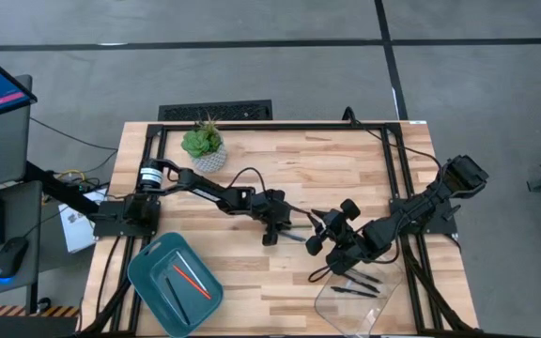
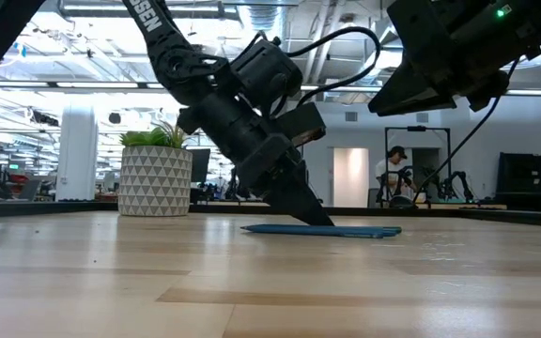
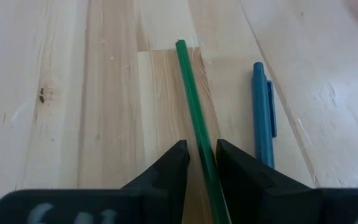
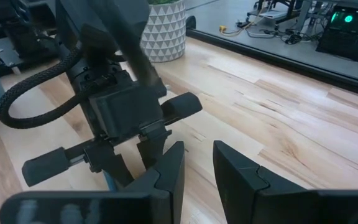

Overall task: Sort pens & pencils
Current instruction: Put the green pencil into the blue bin

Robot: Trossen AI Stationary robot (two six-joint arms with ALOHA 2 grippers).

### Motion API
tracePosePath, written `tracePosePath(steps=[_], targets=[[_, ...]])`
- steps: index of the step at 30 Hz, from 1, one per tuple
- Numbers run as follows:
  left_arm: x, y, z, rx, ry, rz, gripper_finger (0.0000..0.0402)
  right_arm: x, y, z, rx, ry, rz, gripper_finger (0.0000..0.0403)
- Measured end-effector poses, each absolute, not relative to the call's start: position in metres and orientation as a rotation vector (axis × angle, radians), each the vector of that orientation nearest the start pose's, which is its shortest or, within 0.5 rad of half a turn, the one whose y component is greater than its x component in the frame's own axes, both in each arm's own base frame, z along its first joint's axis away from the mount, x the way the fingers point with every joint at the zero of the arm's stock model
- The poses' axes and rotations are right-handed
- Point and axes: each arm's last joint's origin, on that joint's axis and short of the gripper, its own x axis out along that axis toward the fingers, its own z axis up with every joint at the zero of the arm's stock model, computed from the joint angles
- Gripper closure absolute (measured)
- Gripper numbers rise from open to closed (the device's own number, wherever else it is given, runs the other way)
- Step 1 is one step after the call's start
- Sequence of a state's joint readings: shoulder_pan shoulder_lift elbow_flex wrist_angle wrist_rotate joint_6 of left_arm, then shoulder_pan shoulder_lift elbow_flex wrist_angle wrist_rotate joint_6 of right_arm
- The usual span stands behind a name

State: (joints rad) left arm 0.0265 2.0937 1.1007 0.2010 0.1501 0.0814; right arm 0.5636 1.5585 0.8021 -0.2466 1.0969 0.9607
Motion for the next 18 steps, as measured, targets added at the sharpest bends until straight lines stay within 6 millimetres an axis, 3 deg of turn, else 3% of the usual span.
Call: tracePosePath(steps=[18], targets=[[0.383, 0.008, 0.074, -0.012, 0.69, -0.13, 0.0319, 0.25, 0.128, 0.175, 0.158, 0.372, -0.73, 0.0295]])
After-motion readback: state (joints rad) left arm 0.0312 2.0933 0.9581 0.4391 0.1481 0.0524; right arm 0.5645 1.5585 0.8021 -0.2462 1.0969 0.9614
